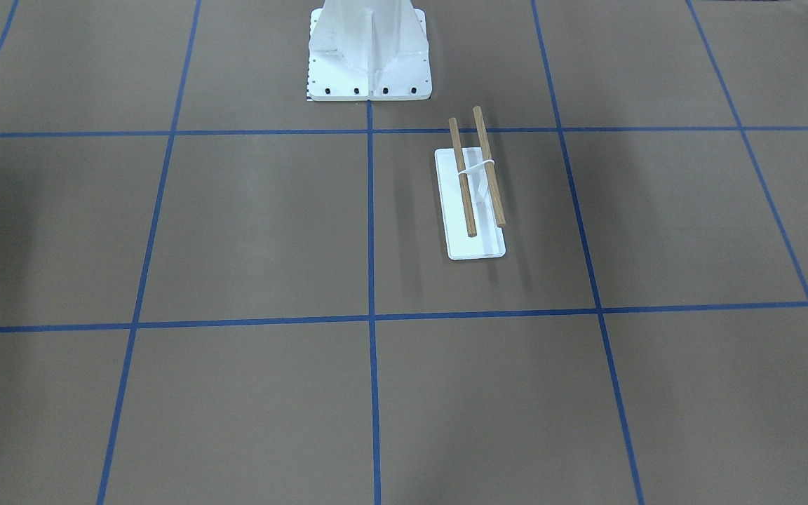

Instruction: Hang towel on rack

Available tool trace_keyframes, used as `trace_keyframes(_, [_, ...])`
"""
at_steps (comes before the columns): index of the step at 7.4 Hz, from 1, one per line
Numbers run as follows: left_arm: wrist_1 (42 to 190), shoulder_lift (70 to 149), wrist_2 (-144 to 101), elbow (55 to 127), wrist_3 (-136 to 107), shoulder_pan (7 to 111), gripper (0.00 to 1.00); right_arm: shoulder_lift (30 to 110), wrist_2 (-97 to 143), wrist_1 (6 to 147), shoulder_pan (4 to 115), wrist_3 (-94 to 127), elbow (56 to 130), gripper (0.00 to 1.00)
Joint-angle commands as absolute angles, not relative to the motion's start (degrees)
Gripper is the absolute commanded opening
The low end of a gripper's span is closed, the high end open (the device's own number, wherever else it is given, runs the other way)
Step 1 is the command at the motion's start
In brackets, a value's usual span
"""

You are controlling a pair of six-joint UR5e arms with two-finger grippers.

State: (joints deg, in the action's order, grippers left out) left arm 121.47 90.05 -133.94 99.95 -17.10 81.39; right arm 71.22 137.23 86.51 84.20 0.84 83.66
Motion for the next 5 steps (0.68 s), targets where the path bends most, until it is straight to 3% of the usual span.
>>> trace_keyframes(1, [121.55, 89.65, -133.95, 99.93, -16.88, 81.3, 0.98, 71.28, 137.28, 86.48, 84.2, 0.88, 83.85, 1.0])
trace_keyframes(5, [121.9, 89.56, -134.03, 99.84, -16.79, 81.3, 0.98, 72.33, 137.29, 86.13, 84.29, 0.88, 84.81, 1.0])
